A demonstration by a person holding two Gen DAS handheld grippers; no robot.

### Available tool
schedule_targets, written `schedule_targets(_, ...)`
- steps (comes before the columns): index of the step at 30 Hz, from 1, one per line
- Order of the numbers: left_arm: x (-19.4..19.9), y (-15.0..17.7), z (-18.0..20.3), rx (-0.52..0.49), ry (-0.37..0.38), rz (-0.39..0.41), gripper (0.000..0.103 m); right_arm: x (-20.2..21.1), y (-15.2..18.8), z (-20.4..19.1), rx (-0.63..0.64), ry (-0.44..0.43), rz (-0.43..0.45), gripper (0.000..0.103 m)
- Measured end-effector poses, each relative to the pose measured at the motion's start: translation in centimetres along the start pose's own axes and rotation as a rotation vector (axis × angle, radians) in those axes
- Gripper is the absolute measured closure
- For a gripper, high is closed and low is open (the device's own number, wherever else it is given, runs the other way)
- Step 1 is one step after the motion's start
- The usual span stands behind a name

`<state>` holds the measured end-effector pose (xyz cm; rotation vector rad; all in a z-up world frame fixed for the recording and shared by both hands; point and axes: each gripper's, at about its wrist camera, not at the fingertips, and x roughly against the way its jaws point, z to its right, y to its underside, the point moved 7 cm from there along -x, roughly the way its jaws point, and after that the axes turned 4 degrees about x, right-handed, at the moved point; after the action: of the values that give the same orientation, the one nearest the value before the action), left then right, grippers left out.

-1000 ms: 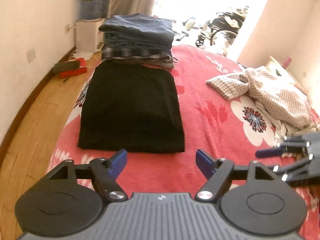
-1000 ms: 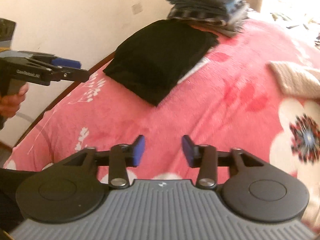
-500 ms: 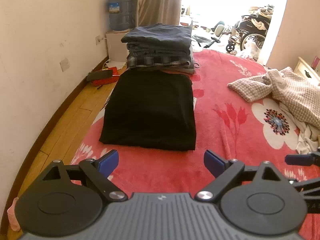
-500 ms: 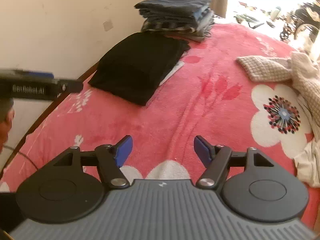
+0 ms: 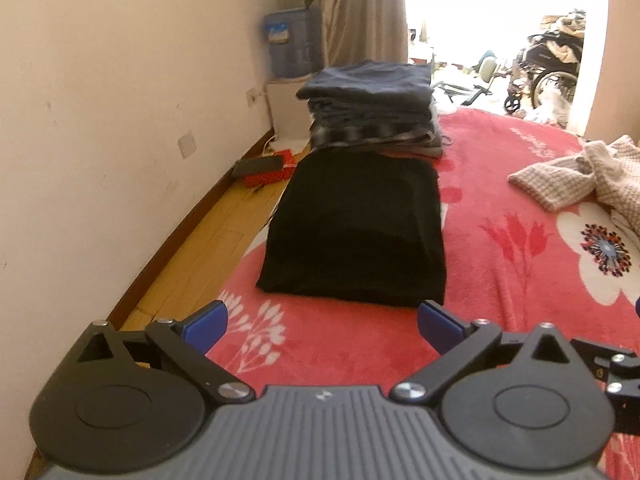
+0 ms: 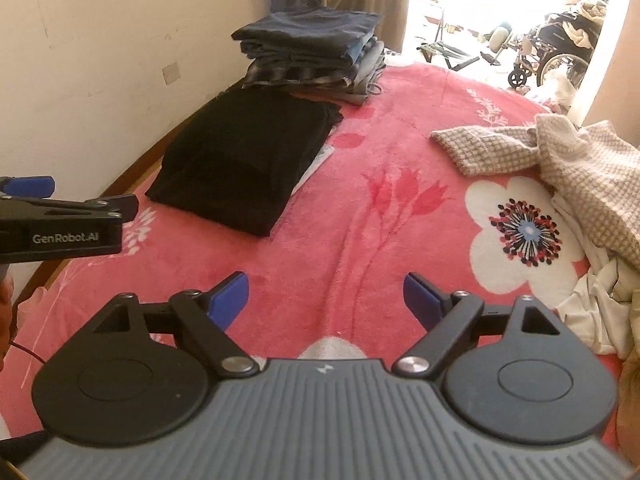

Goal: Fold clothes

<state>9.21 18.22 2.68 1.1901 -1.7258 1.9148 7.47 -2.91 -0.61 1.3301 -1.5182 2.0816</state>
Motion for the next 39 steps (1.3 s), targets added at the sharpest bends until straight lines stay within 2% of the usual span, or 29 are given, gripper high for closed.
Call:
schedule_targets(10,-0.5,0.3,-1.0,0.037,-0.061,-0.020,0.001,-0.6,0.1,-1.1,-0.001,0.010,-0.034,0.018)
schedule_targets(39,-0.6,0.8,-1.0,0.008,-0.086,-0.019,0.001,-0.8,0.1,-1.6,0.000,0.035,-0.042,0.018)
